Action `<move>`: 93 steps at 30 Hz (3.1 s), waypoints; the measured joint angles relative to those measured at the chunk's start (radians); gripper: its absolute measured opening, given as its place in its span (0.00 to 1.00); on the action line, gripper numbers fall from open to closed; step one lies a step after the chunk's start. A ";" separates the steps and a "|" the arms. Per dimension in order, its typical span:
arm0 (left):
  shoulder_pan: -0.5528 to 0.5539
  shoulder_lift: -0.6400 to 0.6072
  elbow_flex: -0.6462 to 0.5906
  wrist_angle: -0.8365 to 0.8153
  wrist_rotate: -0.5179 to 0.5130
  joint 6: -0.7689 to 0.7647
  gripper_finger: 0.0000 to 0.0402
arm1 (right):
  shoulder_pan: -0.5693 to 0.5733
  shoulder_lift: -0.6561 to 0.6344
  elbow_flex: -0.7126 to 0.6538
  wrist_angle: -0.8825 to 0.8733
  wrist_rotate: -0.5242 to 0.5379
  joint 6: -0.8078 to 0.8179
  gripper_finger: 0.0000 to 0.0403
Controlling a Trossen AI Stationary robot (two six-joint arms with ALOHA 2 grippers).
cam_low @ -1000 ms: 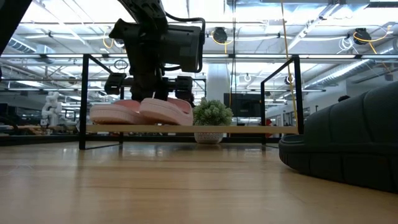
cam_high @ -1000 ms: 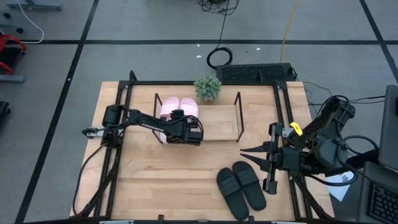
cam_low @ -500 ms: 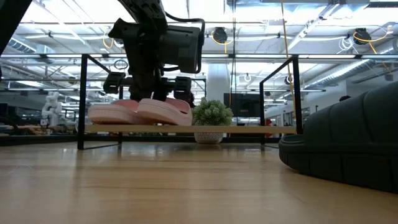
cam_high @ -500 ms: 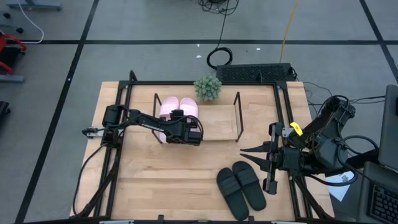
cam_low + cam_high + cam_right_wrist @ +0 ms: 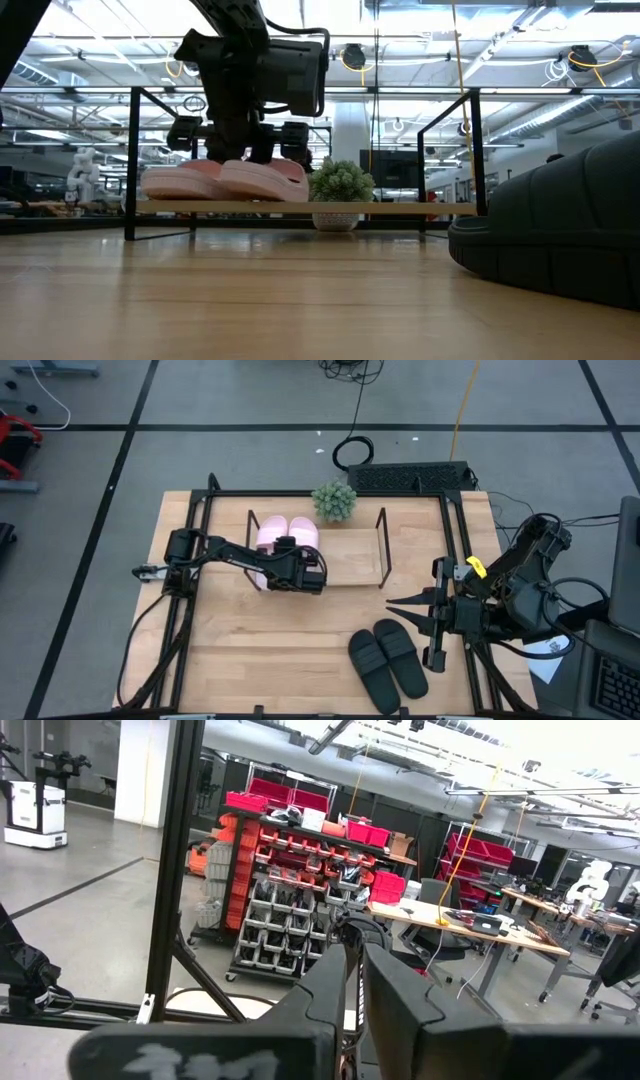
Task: Pick and place slides into the shelf
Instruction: Put the pink slide on the shelf
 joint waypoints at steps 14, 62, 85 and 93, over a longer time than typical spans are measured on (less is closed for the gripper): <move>-0.016 0.000 0.000 0.000 -0.003 0.000 0.32 | 0.000 0.000 0.000 -0.016 0.000 0.000 0.07; -0.069 -0.083 -0.001 -0.002 0.016 0.035 0.32 | 0.000 0.000 0.000 -0.035 0.000 0.054 0.07; -0.321 -0.262 0.000 0.058 -0.100 0.157 0.32 | 0.000 0.000 0.000 -0.147 0.000 0.057 0.07; -0.472 -0.330 0.000 0.090 -0.154 0.270 0.32 | -0.020 0.001 -0.027 -0.341 -0.013 0.190 0.07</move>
